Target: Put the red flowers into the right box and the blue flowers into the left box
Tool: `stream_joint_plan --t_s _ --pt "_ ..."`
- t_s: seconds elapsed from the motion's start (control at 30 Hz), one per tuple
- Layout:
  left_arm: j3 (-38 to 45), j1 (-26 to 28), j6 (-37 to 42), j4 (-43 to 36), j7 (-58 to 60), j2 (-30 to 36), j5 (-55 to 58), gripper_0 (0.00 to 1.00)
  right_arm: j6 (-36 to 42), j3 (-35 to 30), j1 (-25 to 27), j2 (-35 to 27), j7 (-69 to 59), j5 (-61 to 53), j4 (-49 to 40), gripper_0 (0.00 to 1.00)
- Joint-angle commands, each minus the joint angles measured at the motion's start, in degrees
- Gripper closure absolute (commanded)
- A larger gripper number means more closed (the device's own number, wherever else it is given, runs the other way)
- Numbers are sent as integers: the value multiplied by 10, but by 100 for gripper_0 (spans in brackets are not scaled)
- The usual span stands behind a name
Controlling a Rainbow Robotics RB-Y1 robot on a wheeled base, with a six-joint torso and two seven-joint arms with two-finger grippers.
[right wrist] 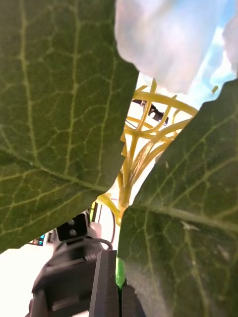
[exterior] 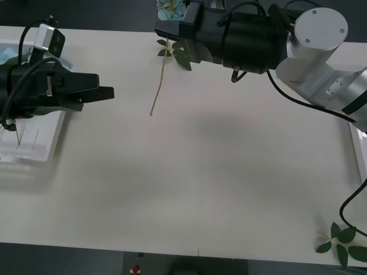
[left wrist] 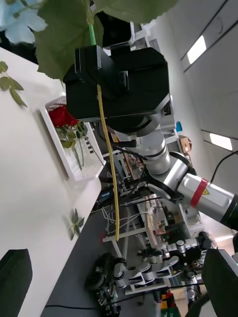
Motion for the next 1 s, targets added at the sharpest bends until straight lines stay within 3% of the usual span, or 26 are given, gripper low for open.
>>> stream_joint_plan --t_s 0.03,0.37,0.63,1.0 --pt "-30 -11 -39 -36 -35 -2 4 0 2 -8 -15 2 -15 -1 -13 100" --pt "-45 -11 -80 -68 -39 -45 -78 0 1 -3 -15 6 -16 -1 -14 100" --pt "-100 -15 -178 -102 -40 -54 -80 0 1 -3 -15 6 -16 -1 -14 100" --pt "-130 -19 -227 -109 -42 -75 -87 0 1 -3 -15 6 -16 -1 -14 100"
